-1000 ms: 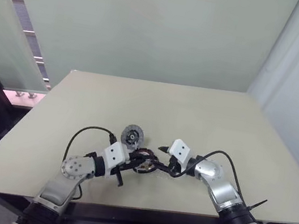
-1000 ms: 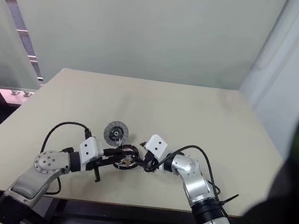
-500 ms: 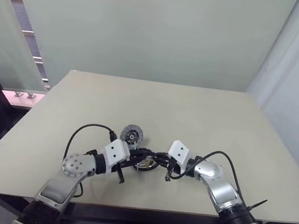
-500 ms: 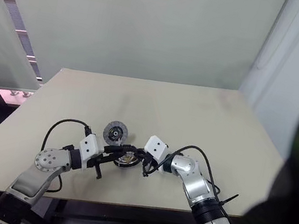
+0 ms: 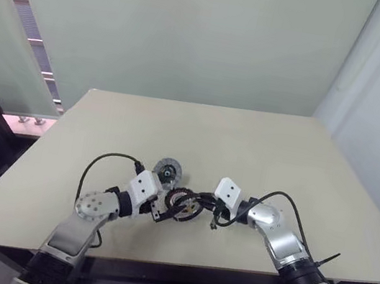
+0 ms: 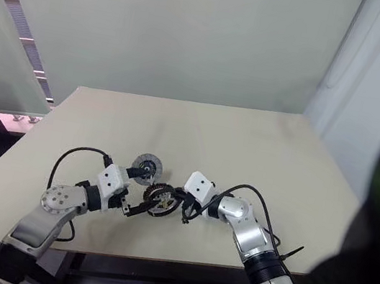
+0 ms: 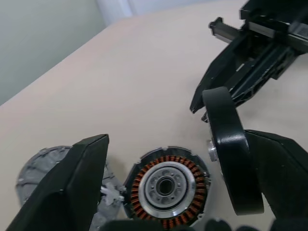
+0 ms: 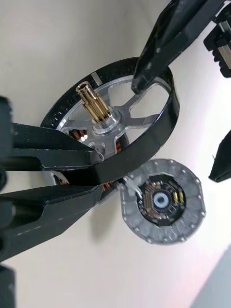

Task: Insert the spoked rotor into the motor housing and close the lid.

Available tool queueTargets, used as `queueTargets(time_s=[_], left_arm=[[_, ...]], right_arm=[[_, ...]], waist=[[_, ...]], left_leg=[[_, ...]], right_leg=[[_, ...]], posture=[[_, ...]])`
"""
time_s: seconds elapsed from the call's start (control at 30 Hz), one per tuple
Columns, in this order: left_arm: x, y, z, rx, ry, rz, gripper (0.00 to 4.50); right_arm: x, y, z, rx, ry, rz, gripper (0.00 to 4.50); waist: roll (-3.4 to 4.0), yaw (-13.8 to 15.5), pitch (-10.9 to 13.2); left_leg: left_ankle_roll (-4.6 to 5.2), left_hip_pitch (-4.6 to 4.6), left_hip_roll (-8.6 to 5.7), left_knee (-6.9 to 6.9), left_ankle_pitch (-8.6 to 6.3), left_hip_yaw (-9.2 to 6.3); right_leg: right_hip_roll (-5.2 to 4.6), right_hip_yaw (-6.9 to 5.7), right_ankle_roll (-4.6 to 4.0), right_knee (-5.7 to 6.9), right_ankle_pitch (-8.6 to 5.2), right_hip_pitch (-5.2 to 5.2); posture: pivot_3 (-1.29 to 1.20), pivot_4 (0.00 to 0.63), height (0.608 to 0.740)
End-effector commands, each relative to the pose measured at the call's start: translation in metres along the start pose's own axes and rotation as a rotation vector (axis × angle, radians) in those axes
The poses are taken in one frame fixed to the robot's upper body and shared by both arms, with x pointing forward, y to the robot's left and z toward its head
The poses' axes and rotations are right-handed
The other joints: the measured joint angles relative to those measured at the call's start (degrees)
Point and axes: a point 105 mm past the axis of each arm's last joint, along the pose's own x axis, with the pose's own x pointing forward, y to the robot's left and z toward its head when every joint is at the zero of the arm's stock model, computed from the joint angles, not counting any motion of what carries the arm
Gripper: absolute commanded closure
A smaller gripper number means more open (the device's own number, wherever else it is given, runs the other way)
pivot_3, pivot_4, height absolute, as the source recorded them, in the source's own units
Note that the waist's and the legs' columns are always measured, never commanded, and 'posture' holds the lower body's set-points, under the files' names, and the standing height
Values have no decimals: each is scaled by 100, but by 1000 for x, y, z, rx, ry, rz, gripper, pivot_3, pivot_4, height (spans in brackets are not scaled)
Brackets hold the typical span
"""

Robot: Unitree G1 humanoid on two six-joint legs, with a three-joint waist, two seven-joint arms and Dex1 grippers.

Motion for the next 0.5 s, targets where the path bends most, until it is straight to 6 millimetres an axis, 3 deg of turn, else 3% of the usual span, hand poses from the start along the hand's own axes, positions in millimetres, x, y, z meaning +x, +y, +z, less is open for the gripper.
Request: queueTargets(time_s=[0.03,0.27,0.5], left_arm=[[-29,40,12,-37,-18,178,0],[-44,38,14,-224,-33,208,0],[-45,15,13,-458,-43,156,0]], right_arm=[[-11,-19,16,-54,-63,-89,4409],[-14,-32,16,-68,-81,-207,4409],[-12,-48,32,-60,-197,-418,4493]], waist=[[0,0,0],[0,0,1],[0,3,1]], left_leg=[[0,0,0,0,0,0],[0,0,1,-2,0,-2],[-1,2,2,-2,0,0]], right_leg=[[0,0,0,0,0,0],[0,0,0,0,0,0],[0,2,0,0,0,1]], posture=[[0,0,740],[0,0,740],[0,0,740]])
